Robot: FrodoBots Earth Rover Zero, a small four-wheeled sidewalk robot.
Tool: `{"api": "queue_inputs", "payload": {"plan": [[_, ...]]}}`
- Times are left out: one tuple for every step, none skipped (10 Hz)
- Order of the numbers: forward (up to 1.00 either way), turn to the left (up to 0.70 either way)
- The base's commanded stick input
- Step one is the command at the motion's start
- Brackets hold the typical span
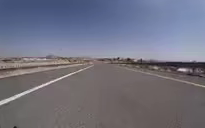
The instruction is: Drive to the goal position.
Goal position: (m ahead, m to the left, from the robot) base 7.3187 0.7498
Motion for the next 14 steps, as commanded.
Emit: {"api": "queue_inputs", "payload": {"plan": [[1.00,0.00],[1.00,0.00],[1.00,0.00],[1.00,0.00],[1.00,0.00],[1.00,0.00],[1.00,0.00],[1.00,0.00],[1.00,0.00],[1.00,0.00],[1.00,0.20],[1.00,0.08],[1.00,0.00],[1.00,0.00]]}}
